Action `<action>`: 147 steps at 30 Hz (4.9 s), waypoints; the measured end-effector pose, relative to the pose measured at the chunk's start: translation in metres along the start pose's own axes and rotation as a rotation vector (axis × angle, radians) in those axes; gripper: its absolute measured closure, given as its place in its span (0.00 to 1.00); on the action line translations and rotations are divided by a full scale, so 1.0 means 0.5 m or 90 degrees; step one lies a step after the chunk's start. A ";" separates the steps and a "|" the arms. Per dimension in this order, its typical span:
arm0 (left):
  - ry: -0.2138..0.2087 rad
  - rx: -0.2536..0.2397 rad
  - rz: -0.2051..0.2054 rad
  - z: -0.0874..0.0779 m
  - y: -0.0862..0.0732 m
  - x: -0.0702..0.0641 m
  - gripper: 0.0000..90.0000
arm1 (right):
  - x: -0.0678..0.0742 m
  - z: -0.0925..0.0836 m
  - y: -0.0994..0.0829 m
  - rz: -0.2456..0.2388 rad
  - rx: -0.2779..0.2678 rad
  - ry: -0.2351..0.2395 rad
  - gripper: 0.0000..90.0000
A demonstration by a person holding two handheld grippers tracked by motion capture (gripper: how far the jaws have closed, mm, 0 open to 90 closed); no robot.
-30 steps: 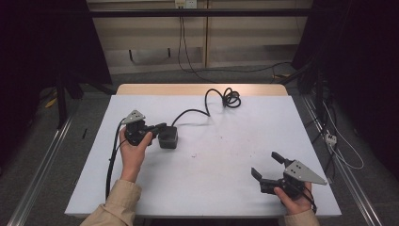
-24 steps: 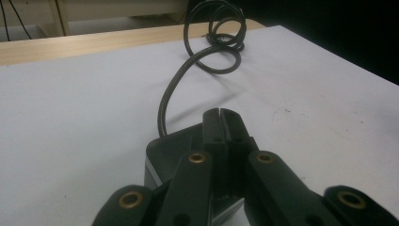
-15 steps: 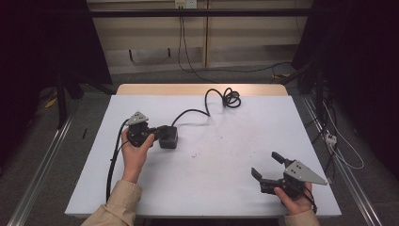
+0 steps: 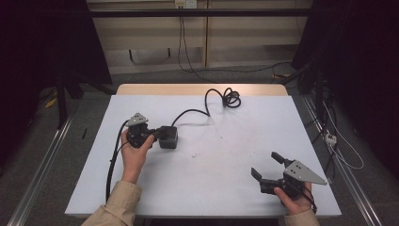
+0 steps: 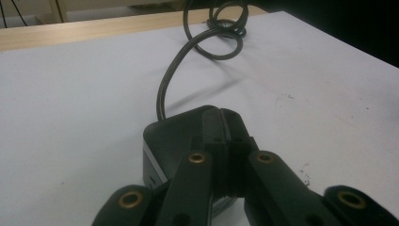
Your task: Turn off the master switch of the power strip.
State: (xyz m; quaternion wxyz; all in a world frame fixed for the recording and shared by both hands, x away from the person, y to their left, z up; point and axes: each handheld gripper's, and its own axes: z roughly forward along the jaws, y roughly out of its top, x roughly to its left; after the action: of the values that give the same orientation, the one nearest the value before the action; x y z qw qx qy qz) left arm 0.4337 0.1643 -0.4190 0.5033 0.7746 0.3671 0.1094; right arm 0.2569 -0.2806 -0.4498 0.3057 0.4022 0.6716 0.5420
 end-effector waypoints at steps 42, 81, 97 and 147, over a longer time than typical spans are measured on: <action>0.012 0.020 0.008 0.008 -0.006 -0.007 1.00 | 0.000 -0.001 0.002 -0.001 -0.002 0.001 0.06; 0.029 0.029 0.030 0.011 -0.005 -0.012 1.00 | 0.001 0.000 0.002 -0.001 -0.002 0.002 0.06; 0.038 0.032 0.038 0.011 -0.005 -0.017 1.00 | 0.001 0.000 0.002 -0.001 -0.002 0.002 0.06; 0.038 0.023 0.013 0.013 -0.010 -0.017 1.00 | 0.000 -0.001 0.003 0.000 -0.004 0.002 0.06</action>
State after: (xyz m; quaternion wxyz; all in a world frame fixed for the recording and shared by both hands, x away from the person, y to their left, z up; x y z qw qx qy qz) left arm 0.4289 0.1549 -0.4245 0.4771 0.7835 0.3760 0.1308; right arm 0.2566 -0.2809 -0.4481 0.3060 0.4003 0.6704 0.5448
